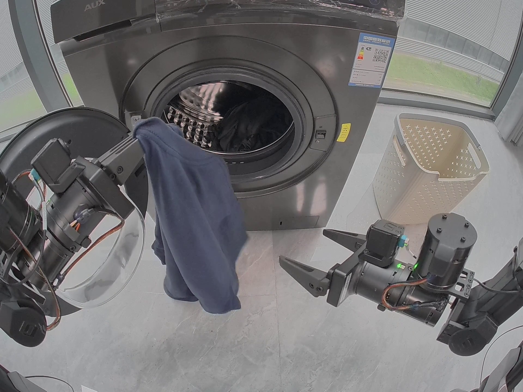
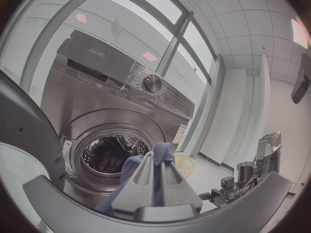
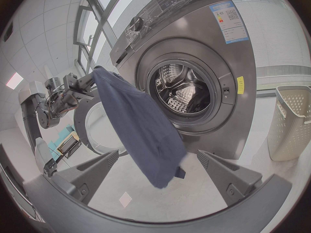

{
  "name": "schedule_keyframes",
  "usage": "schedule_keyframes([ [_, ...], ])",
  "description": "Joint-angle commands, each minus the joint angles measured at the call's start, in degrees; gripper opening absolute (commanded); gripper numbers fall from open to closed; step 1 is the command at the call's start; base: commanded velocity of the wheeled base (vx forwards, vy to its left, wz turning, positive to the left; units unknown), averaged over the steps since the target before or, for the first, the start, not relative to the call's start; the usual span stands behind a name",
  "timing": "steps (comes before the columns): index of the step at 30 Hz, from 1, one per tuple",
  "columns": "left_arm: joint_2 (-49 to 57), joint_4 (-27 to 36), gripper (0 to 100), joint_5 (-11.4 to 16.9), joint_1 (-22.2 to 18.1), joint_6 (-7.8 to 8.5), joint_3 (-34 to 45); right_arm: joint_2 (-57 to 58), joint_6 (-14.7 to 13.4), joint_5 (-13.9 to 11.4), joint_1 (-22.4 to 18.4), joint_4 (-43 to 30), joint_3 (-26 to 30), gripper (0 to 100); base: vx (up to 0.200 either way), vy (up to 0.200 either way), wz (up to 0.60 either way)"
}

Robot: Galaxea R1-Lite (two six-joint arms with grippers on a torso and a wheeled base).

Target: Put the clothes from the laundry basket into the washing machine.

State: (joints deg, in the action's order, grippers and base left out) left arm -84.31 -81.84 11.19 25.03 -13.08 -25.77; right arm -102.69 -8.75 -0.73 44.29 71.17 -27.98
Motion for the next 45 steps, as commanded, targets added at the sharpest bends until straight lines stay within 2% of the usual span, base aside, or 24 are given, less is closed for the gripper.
schedule_keyframes([
  [1, 0.7, -0.2, 0, 0.2, 0.2, -0.02, 0.3, -2.7, 0.1, 0.1, -0.6, 0.0, -1.8, 100, 0.000, 0.000, 0.00],
  [5, 0.6, -1.7, 0, 0.3, 0.2, -0.10, 0.3, -4.5, 0.1, 0.3, -1.4, 0.0, -3.3, 100, 0.000, 0.000, 0.00],
  [23, 0.6, -1.8, 0, 1.1, 0.3, 0.16, 0.9, -6.7, 0.1, 0.1, -1.8, 0.1, -5.9, 100, 0.000, 0.000, 0.00],
  [26, 0.6, -1.8, 0, 1.0, 0.3, 0.07, 0.3, -7.4, 1.0, 0.0, -2.2, 0.2, -5.9, 100, 0.000, 0.000, 0.00],
  [34, 2.1, -2.7, 0, 1.1, 0.3, 0.07, -1.5, -8.1, 1.3, -0.1, -2.7, 0.1, -7.2, 100, 0.000, 0.000, 0.00],
  [45, 2.9, -2.8, 0, 1.4, 0.3, 0.07, -1.5, -10.1, 1.3, -0.1, -2.2, 0.6, -9.3, 100, 0.000, 0.000, 0.00],
])
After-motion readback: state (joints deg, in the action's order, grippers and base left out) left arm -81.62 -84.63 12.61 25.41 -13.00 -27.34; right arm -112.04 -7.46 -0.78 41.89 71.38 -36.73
